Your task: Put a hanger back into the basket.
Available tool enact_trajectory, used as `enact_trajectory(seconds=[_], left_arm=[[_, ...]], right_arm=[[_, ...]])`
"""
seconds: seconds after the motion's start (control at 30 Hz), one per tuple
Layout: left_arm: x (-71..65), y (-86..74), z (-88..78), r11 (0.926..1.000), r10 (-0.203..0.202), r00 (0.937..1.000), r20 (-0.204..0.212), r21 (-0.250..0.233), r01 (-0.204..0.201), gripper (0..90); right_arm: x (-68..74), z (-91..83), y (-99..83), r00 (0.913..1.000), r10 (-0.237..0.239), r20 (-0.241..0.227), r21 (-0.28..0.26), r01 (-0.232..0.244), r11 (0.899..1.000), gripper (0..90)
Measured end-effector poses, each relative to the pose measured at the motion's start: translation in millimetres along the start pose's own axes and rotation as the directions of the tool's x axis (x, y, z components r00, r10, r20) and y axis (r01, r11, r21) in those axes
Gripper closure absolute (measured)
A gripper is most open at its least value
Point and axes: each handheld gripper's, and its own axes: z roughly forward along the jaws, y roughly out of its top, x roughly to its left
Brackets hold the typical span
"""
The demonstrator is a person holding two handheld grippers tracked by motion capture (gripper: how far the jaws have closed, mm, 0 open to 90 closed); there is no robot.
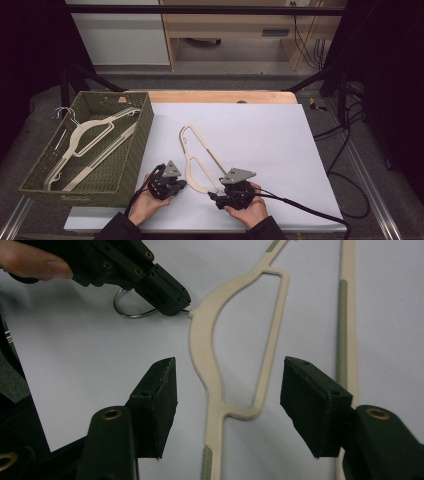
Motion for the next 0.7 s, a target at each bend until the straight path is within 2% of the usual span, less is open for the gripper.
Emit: enact_trajectory(seconds=[0.1, 0.23, 0.4, 0.5, 0.6, 0.7], left_arm=[[-3.9, 3.0, -4.1, 0.9999, 0.014, 0.9999, 0.006, 0.009, -0.015, 88.9], [-12.1, 10.3, -11.9, 0.9993, 0.037, 0.9991, -0.019, 0.004, -0.037, 89.0], [-20.6, 19.0, -20.2, 0.9992, 0.039, 0.9987, -0.034, 0.001, -0.039, 89.0], [-24.9, 23.0, -24.1, 0.9990, 0.046, 0.9979, -0.047, 0.001, -0.046, 89.0], [-28.1, 25.6, -26.3, 0.9993, 0.037, 0.9981, -0.048, -0.006, -0.038, 89.0], [-30.6, 26.8, -27.0, 0.9992, 0.039, 0.9980, -0.049, -0.002, -0.039, 88.9]], right_arm=[[3.0, 4.3, 3.3, 0.9998, -0.016, -0.011, -0.009, 0.016, 1.000, 39.3], [8.3, 11.2, 6.8, 0.9992, -0.039, -0.009, -0.002, 0.039, 0.999, 37.4], [13.5, 19.0, 9.7, 0.9986, -0.052, -0.011, 0.006, 0.052, 0.999, 36.8], [16.1, 24.7, 10.6, 0.9970, -0.077, 0.002, 0.023, 0.077, 0.997, 37.3], [18.2, 31.3, 11.2, 0.9927, -0.116, 0.034, 0.053, 0.114, 0.992, 40.9], [20.4, 38.2, 11.8, 0.9899, -0.134, 0.045, 0.078, 0.131, 0.988, 47.0]])
